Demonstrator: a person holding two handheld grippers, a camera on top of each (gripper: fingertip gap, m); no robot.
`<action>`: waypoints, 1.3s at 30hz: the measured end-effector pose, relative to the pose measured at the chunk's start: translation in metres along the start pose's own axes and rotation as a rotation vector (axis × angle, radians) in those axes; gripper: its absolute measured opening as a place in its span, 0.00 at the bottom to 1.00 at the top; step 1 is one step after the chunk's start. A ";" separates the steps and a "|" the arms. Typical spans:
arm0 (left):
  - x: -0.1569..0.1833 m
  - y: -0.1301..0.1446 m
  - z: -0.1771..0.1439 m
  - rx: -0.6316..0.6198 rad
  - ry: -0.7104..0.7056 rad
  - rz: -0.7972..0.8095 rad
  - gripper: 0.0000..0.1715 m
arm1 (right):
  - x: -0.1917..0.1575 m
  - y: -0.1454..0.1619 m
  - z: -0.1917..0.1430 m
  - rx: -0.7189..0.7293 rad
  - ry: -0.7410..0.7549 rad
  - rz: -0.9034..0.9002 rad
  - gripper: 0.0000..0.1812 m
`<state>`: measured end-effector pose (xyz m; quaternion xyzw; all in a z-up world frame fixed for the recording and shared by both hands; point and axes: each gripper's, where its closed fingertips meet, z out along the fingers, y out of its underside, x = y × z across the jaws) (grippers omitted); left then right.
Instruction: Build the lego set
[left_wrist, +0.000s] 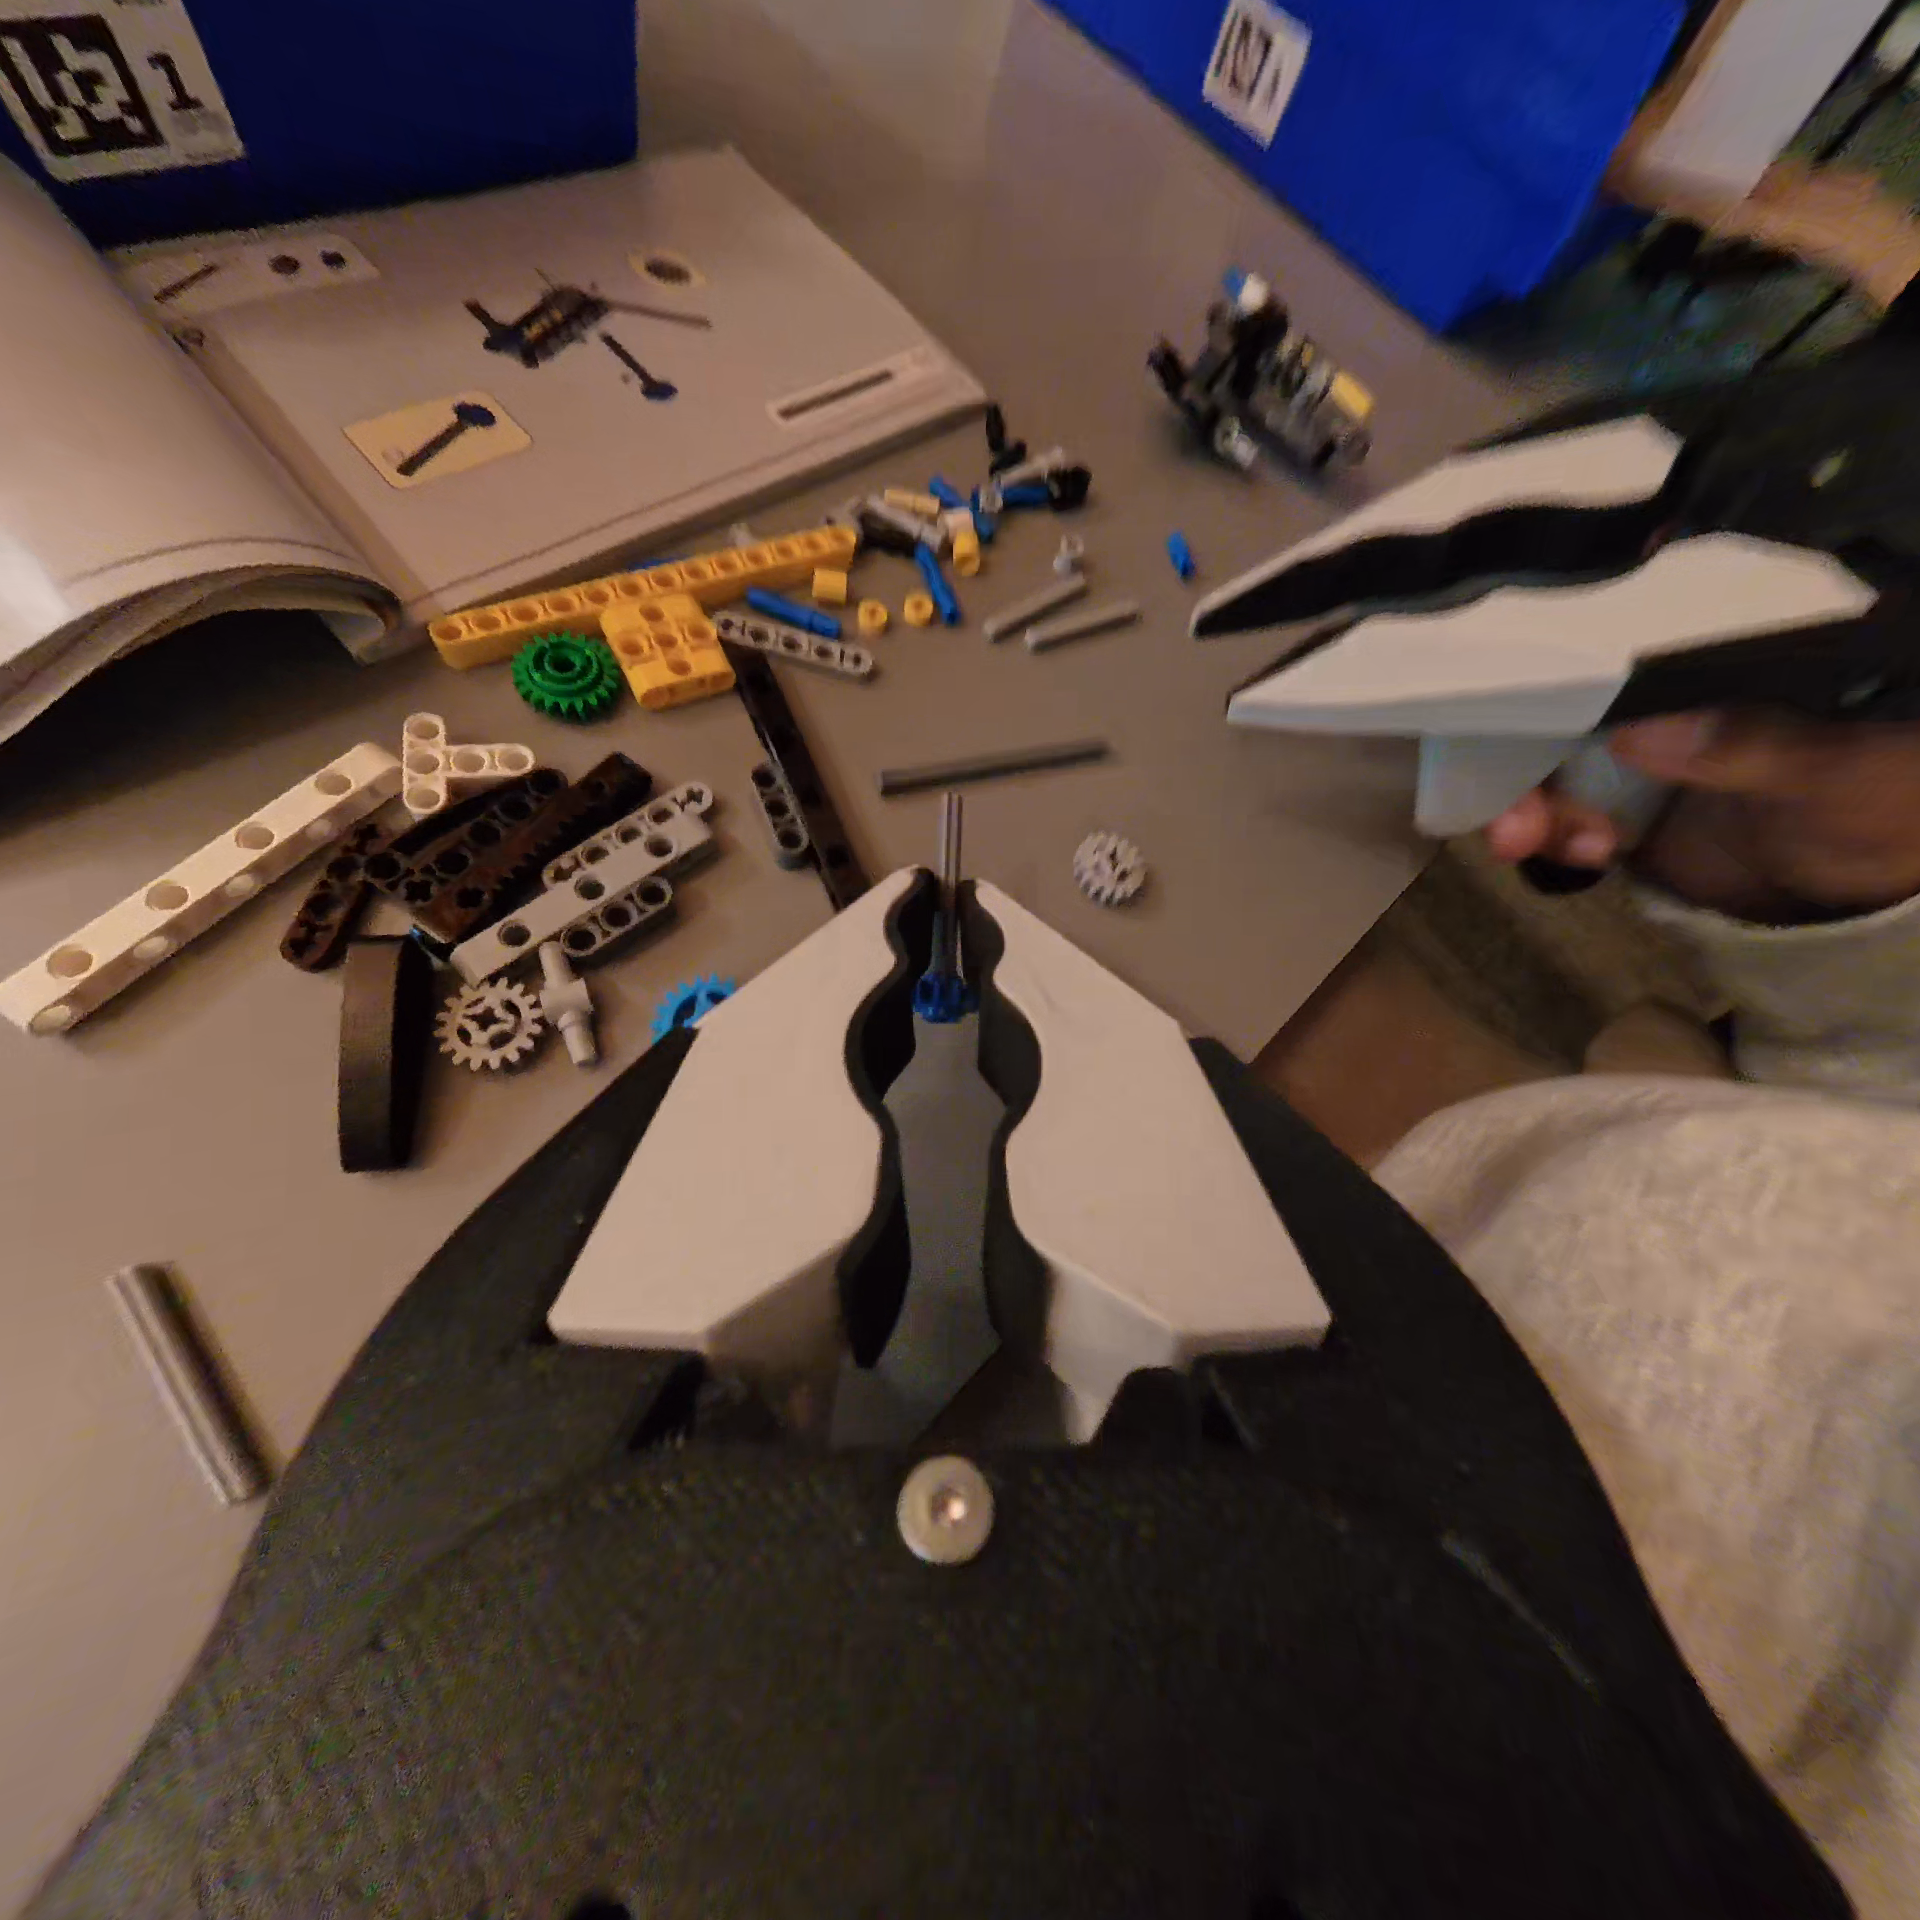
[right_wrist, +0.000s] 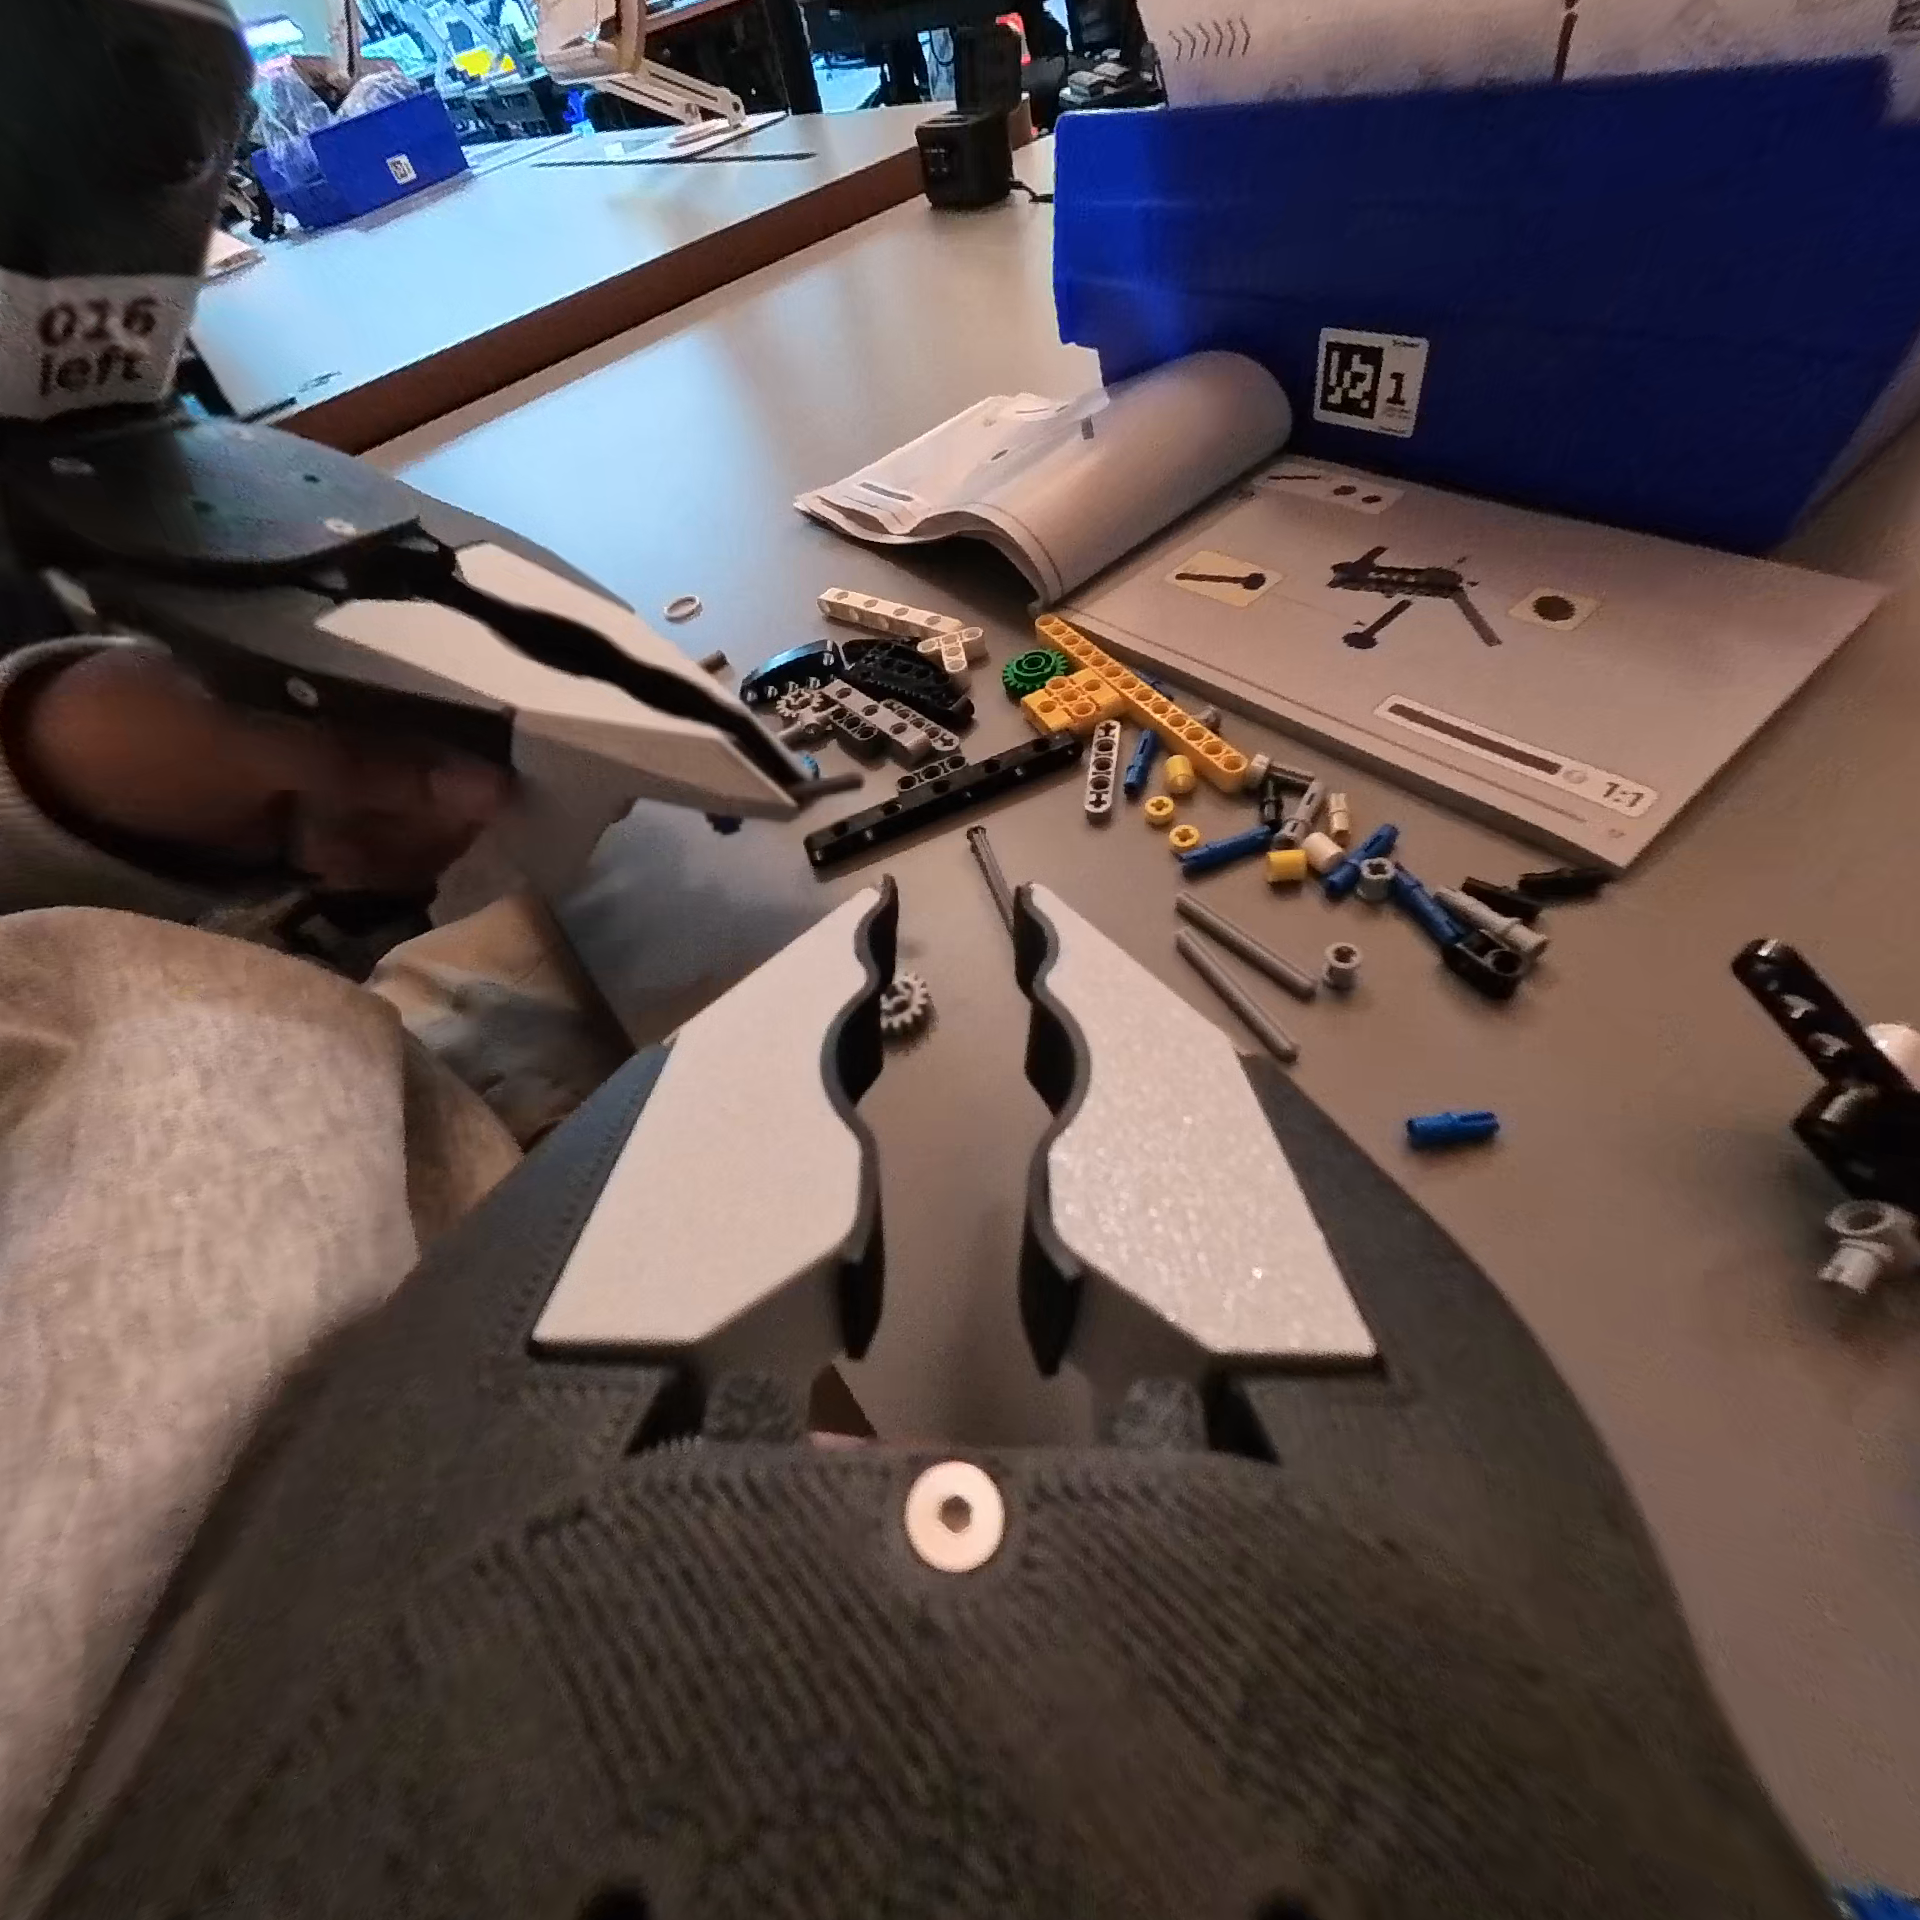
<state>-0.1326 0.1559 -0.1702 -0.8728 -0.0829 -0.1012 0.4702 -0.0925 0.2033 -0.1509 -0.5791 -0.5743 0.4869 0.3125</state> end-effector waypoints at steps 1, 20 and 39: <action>0.001 -0.006 -0.001 0.032 0.019 -0.049 0.02 | 0.000 0.000 0.000 0.002 0.001 -0.005 0.11; 0.024 -0.061 0.001 0.342 0.556 -0.850 0.02 | -0.028 -0.022 0.001 0.137 0.024 -0.281 0.20; 0.036 -0.070 0.014 0.361 0.700 -1.013 0.02 | -0.022 -0.033 -0.005 0.207 0.138 -0.378 0.12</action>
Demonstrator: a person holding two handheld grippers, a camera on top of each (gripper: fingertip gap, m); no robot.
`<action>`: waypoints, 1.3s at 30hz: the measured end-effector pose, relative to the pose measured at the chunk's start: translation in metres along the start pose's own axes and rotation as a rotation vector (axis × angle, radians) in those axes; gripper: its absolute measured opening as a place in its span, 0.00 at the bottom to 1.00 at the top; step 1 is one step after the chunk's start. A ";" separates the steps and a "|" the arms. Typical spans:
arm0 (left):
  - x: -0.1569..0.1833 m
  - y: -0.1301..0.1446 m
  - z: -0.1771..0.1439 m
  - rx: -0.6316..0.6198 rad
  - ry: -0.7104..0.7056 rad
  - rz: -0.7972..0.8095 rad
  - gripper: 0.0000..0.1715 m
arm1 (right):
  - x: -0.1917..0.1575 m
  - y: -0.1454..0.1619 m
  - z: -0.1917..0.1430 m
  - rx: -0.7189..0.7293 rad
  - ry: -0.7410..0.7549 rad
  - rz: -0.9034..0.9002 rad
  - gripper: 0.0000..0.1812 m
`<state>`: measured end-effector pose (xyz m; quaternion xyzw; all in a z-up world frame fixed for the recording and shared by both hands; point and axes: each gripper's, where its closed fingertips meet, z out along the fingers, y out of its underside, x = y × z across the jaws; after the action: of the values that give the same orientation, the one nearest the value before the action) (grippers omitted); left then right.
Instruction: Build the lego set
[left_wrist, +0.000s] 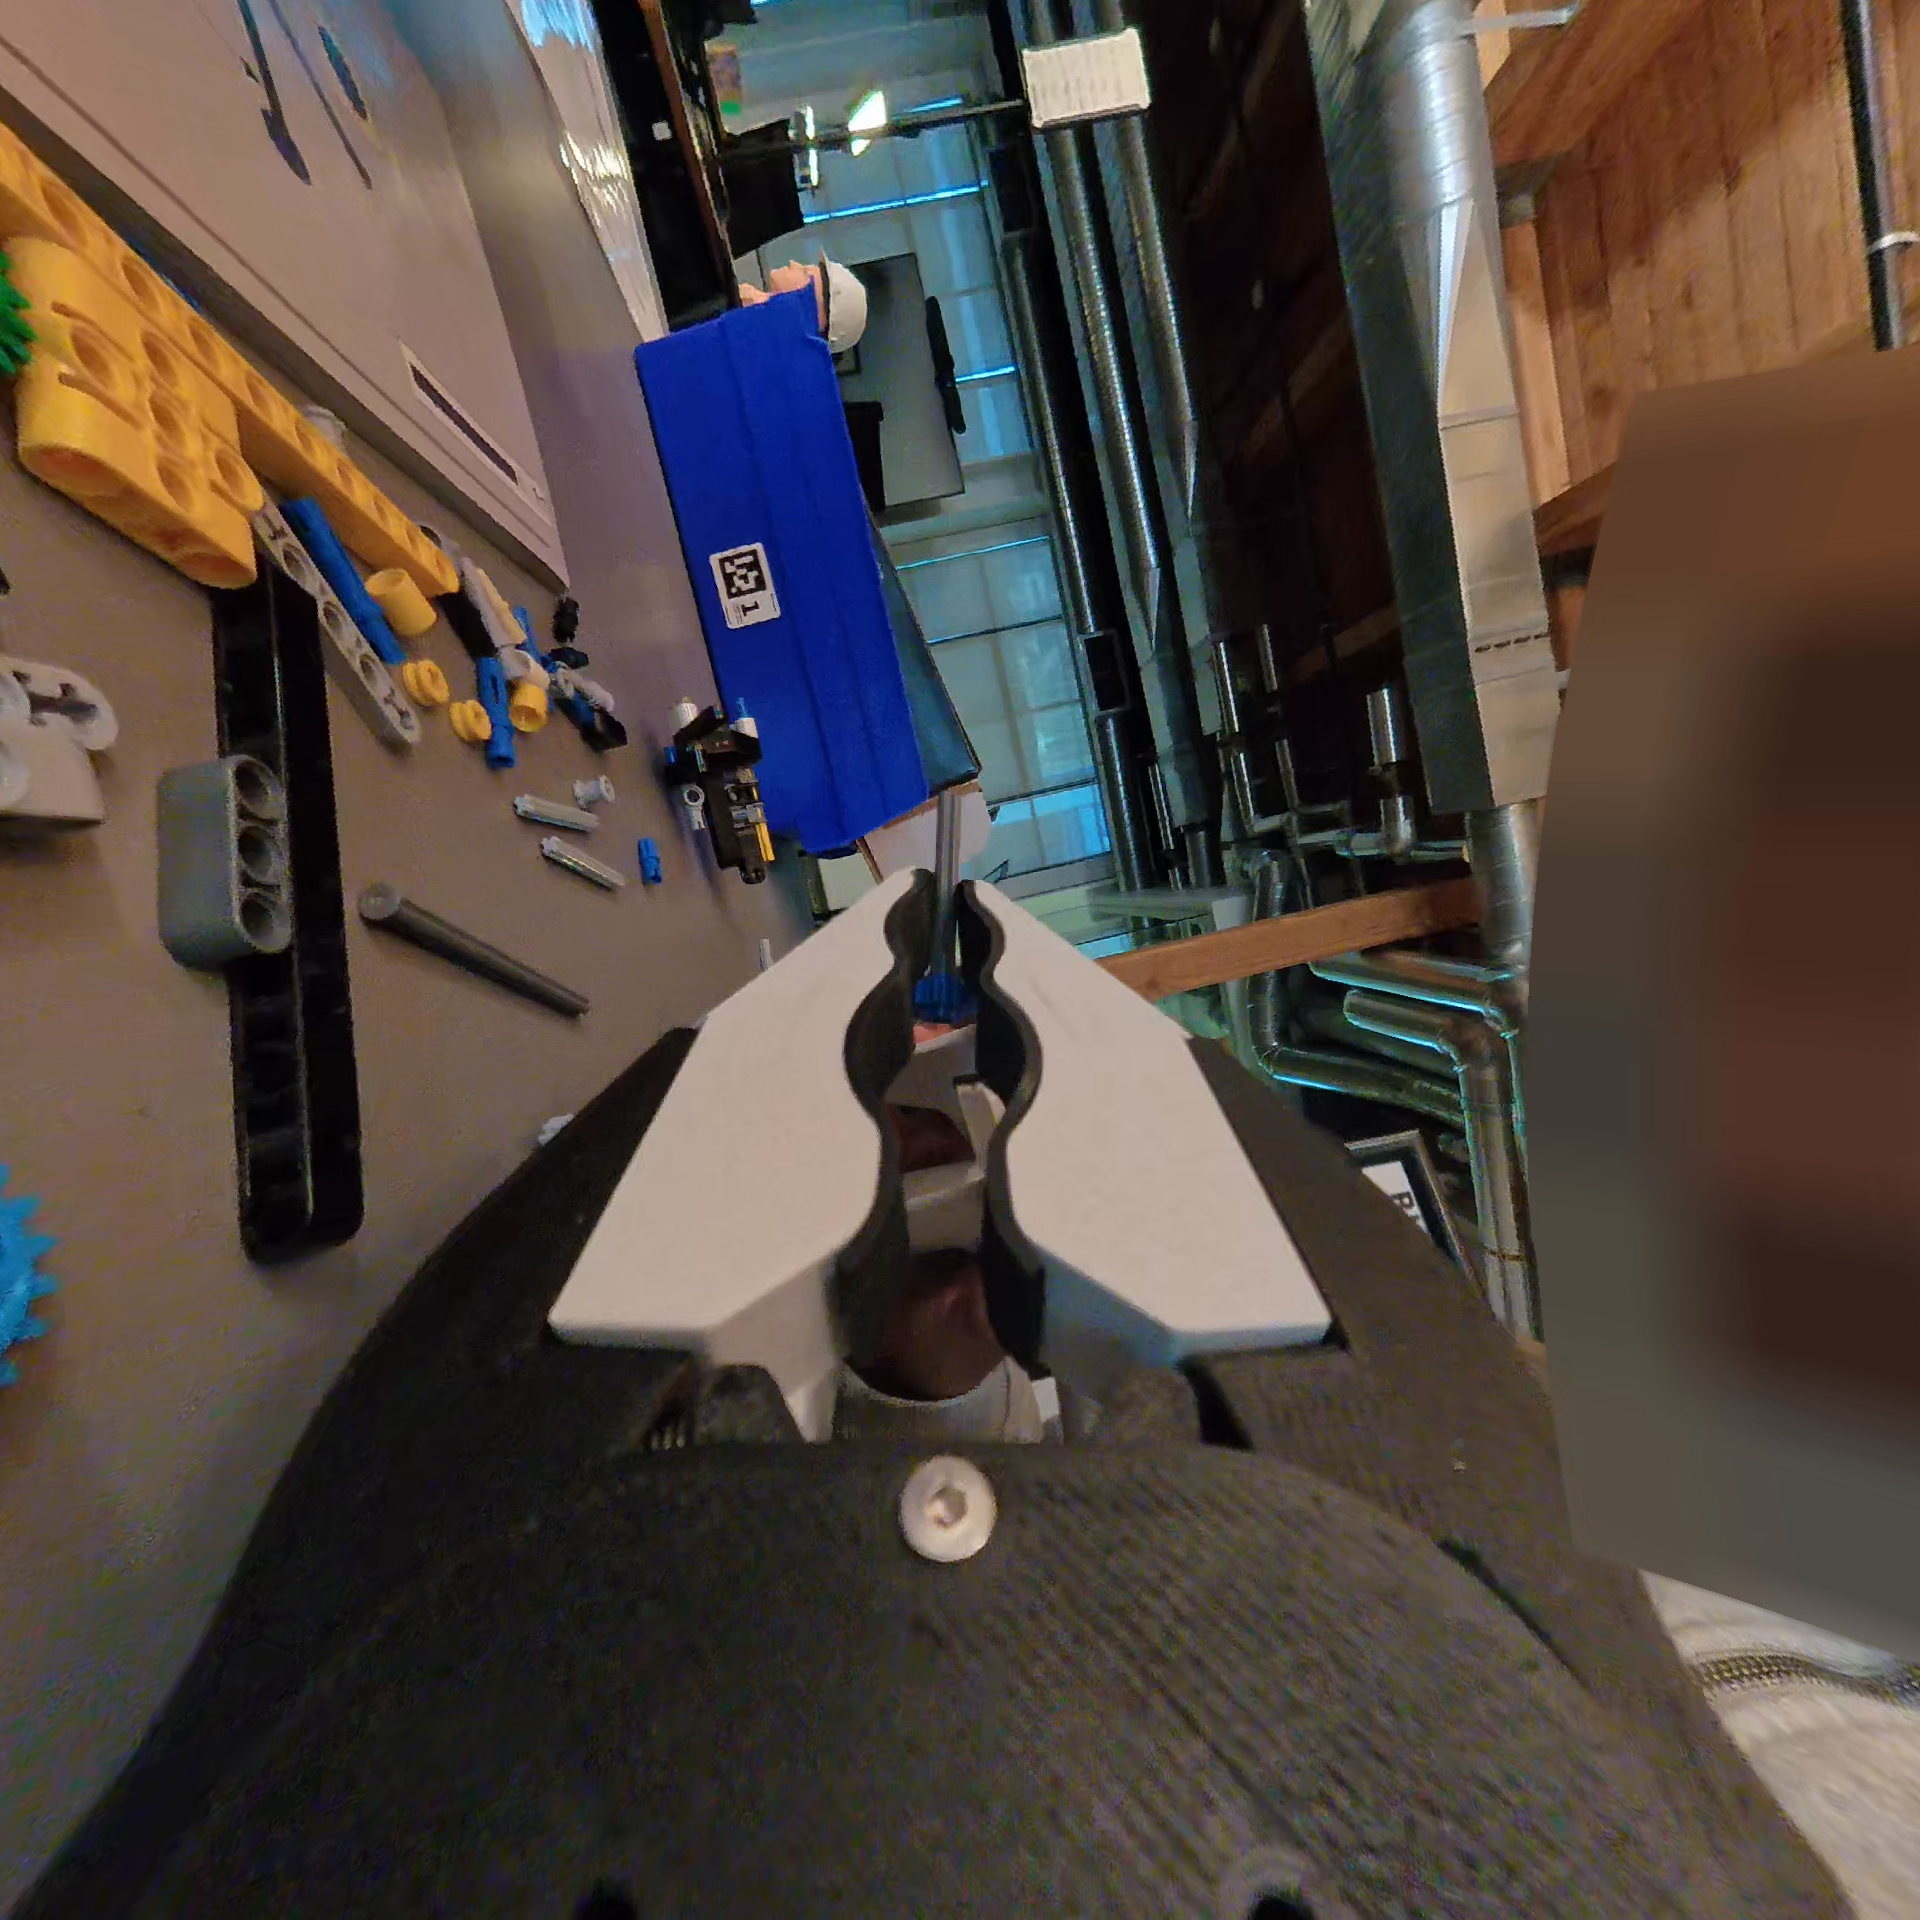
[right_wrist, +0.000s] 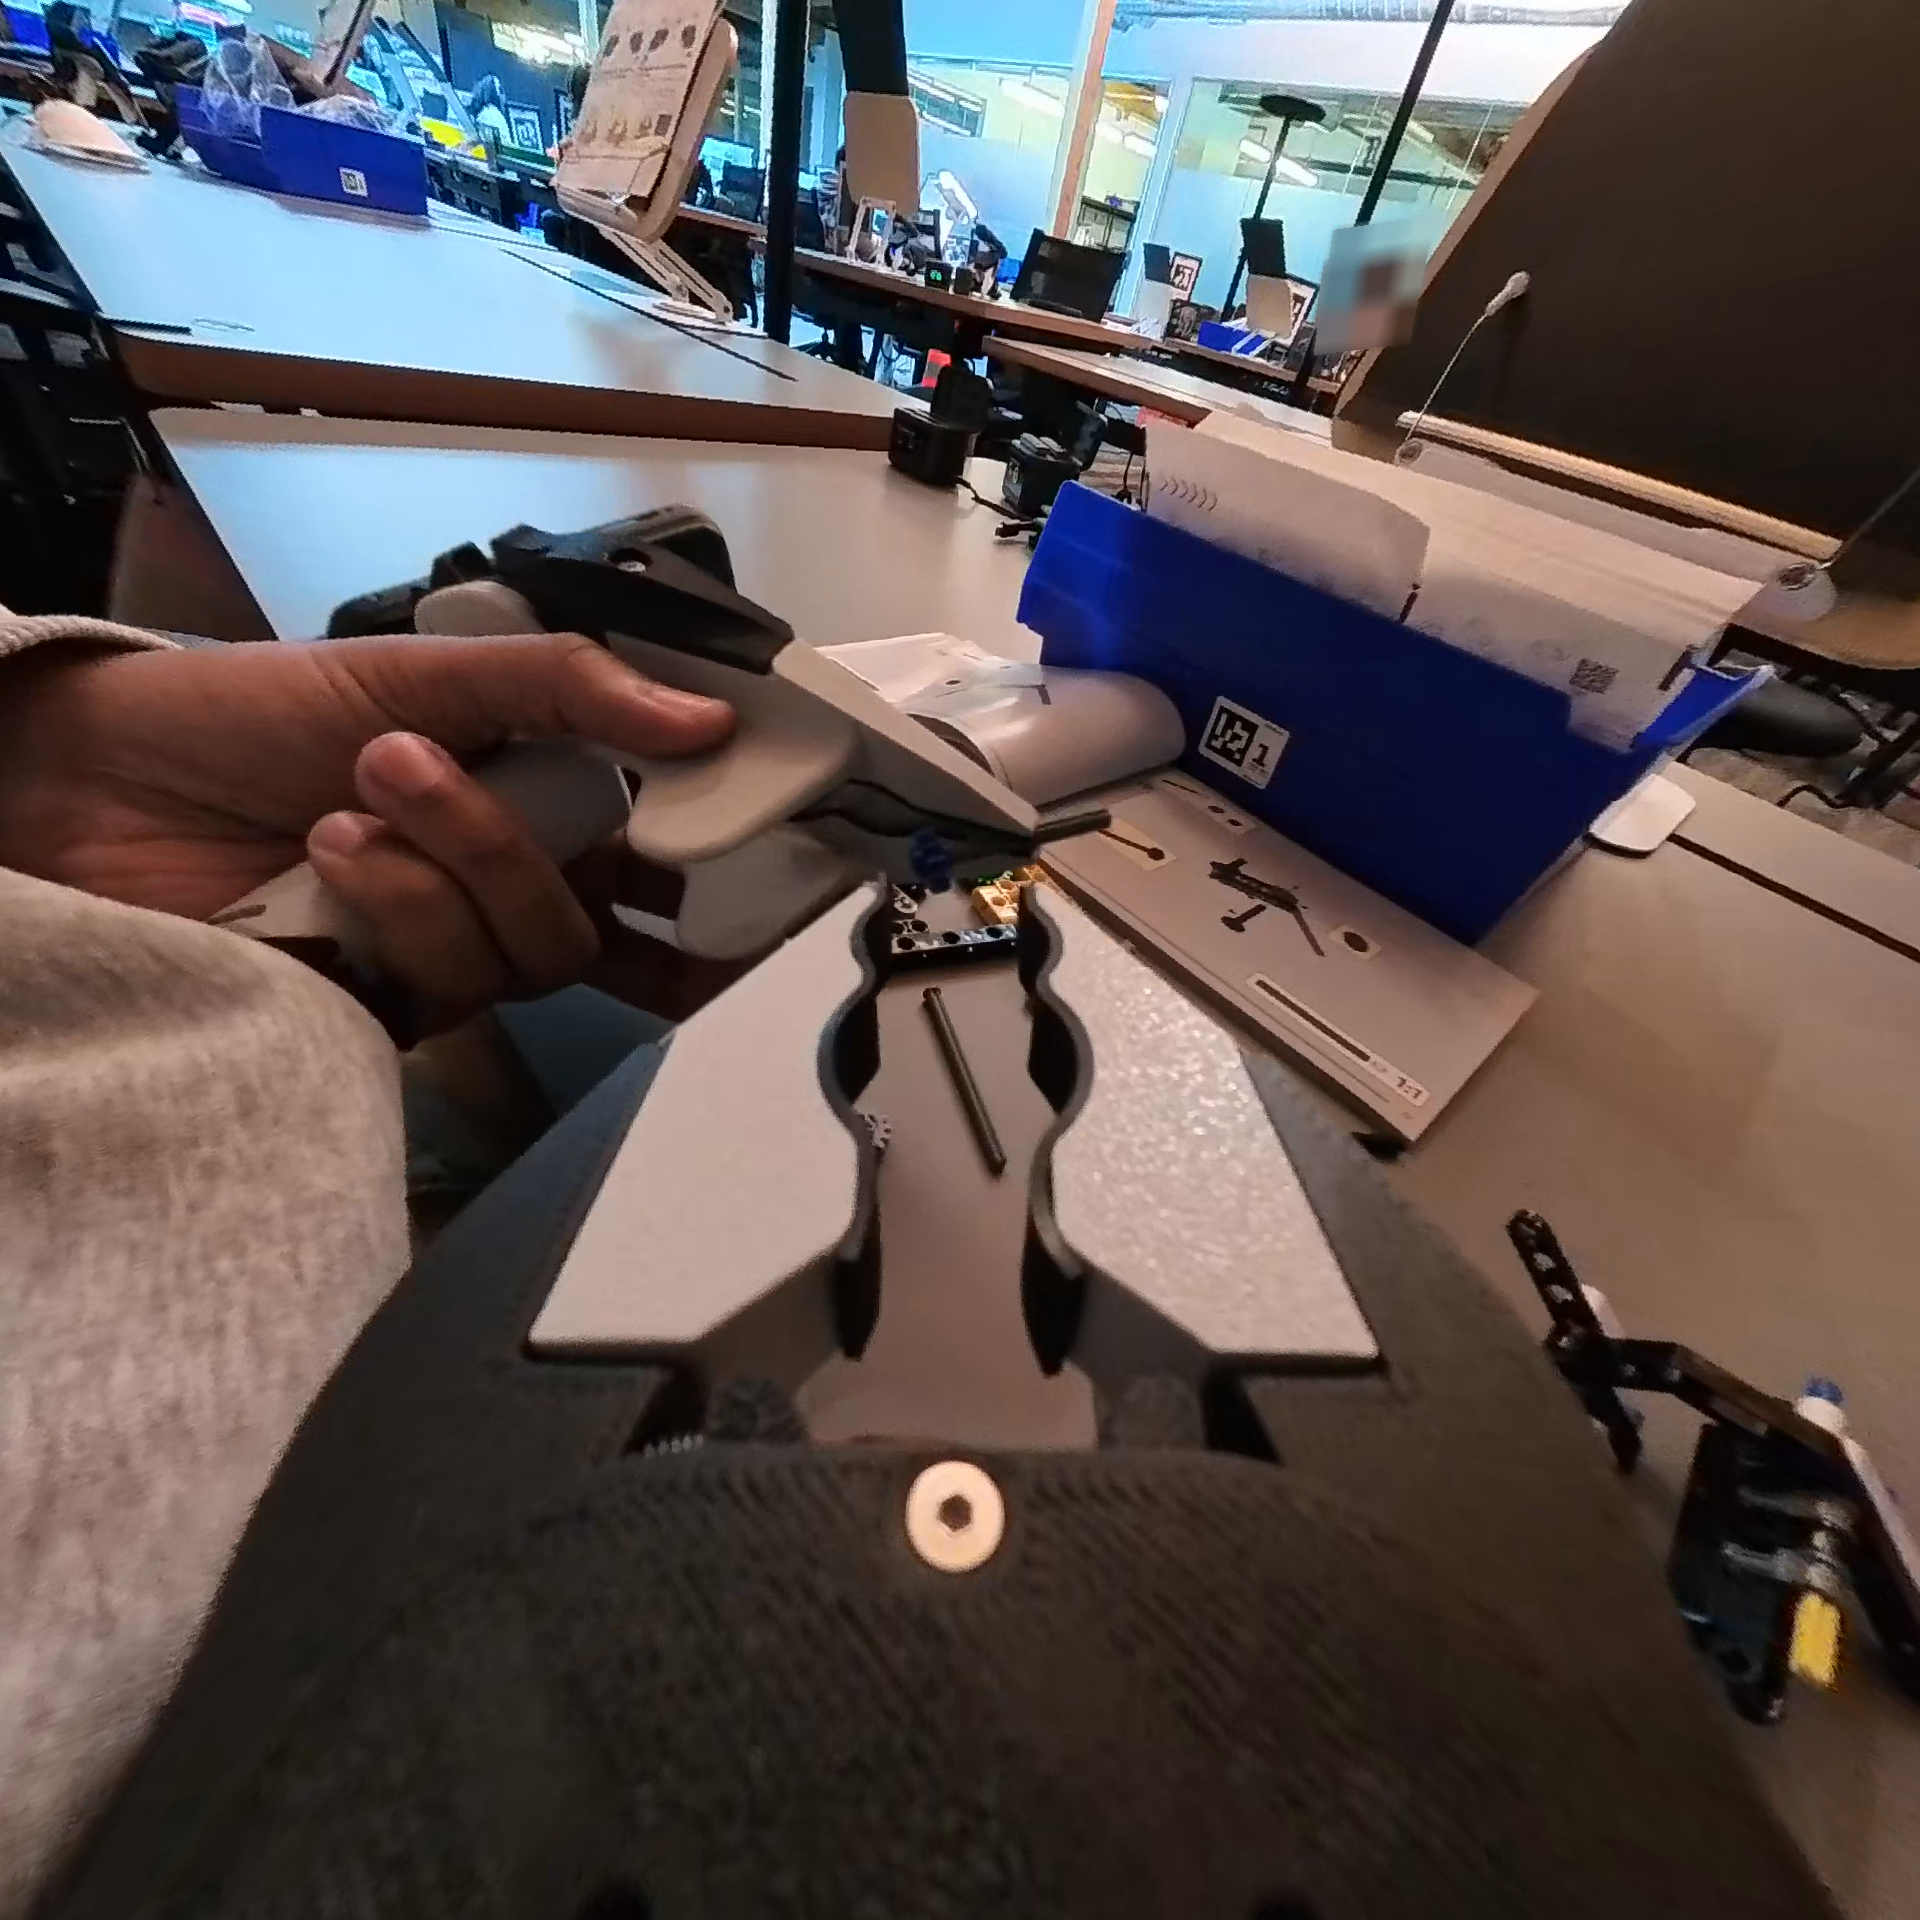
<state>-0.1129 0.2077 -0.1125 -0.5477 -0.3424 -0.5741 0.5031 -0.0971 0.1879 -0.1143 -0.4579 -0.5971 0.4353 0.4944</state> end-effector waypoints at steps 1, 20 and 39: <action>0.000 0.001 0.001 -0.004 0.004 -0.006 0.02 | -0.001 0.001 0.000 -0.005 -0.001 -0.005 0.12; 0.008 0.009 0.007 -0.028 0.089 -0.048 0.02 | 0.003 0.007 0.002 -0.030 0.001 0.063 0.10; 0.023 0.015 0.011 -0.052 0.156 0.043 0.02 | 0.006 0.007 -0.003 0.028 -0.310 0.779 0.09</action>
<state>-0.0934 0.2093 -0.0908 -0.5214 -0.2755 -0.6127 0.5262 -0.0939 0.1950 -0.1193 -0.5718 -0.4405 0.6616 0.2032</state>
